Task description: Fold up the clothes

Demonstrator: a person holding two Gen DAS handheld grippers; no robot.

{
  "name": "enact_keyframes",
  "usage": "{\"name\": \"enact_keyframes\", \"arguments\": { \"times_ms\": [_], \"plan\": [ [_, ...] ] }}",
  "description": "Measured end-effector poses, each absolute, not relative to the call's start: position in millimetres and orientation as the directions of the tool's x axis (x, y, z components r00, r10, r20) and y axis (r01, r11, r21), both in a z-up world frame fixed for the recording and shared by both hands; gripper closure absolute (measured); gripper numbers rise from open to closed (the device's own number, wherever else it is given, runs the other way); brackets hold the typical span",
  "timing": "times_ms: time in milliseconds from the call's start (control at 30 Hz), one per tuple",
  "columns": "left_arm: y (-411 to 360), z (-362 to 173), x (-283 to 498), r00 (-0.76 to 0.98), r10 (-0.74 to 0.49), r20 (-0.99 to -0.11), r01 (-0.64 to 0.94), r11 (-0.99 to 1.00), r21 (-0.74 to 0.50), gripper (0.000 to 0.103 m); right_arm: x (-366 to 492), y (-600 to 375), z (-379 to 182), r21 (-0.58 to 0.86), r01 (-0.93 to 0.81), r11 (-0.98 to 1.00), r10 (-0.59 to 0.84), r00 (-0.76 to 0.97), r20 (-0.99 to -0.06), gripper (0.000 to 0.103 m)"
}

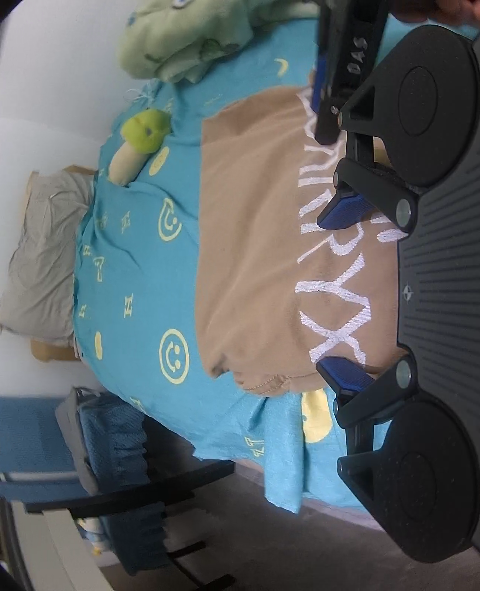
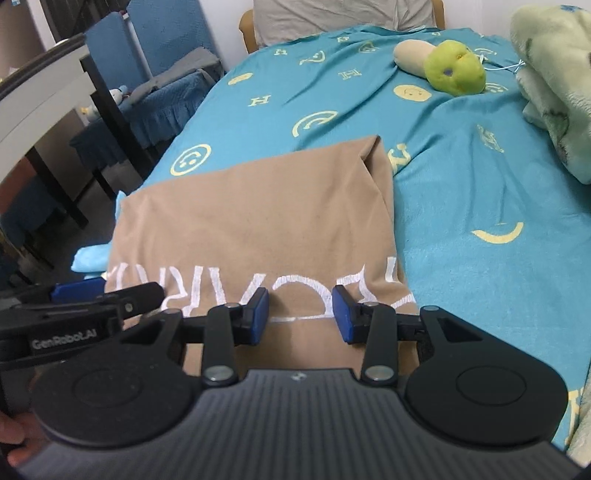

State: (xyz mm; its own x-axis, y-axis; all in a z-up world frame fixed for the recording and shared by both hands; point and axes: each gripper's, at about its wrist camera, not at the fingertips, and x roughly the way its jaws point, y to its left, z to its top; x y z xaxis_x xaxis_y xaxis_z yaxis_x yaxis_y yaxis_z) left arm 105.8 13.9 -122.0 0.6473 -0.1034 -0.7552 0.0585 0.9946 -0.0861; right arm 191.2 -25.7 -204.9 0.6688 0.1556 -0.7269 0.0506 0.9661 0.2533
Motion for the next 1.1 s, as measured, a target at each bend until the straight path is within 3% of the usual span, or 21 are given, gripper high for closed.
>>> {"name": "enact_keyframes", "arguments": {
  "times_ms": [133, 267, 367, 433, 533, 767, 967, 1100],
  "plan": [
    [24, -100, 85, 0.668, -0.163, -0.726, 0.009, 0.977, -0.211, 0.023, 187, -32, -203, 0.294, 0.066, 0.954, 0.173, 0.678, -0.715, 0.063],
    [48, -85, 55, 0.623, -0.278, -0.731, -0.084, 0.905, -0.417, 0.02, 188, -35, -202, 0.318, 0.082, 0.944, 0.182, 0.676, -0.714, 0.063],
    [68, -97, 38, 0.62, -0.377, -0.688, -0.164, 0.795, -0.584, 0.015, 188, -37, -202, 0.33, 0.086, 0.94, 0.188, 0.676, -0.713, 0.063],
    [71, -114, 44, 0.561, -0.421, -0.713, -0.218, 0.756, -0.618, 0.016, 188, -39, -202, 0.346, 0.096, 0.933, 0.195, 0.673, -0.713, 0.063],
    [68, -140, 57, 0.551, -0.488, -0.677, -0.263, 0.668, -0.696, 0.023, 190, -41, -203, 0.361, 0.107, 0.926, 0.201, 0.672, -0.713, 0.063],
    [67, -172, 73, 0.607, -0.446, -0.657, -0.387, 0.557, -0.735, 0.031, 189, -43, -204, 0.381, 0.119, 0.917, 0.206, 0.675, -0.708, 0.063],
    [73, -153, 53, 0.747, -0.481, -0.458, -0.237, 0.452, -0.86, 0.034, 189, -47, -206, 0.404, 0.141, 0.904, 0.209, 0.679, -0.704, 0.063],
    [70, -159, 55, 0.711, -0.46, -0.532, -0.297, 0.489, -0.82, 0.034, 189, -54, -210, 0.448, 0.167, 0.878, 0.227, 0.679, -0.698, 0.063]
  ]
}}
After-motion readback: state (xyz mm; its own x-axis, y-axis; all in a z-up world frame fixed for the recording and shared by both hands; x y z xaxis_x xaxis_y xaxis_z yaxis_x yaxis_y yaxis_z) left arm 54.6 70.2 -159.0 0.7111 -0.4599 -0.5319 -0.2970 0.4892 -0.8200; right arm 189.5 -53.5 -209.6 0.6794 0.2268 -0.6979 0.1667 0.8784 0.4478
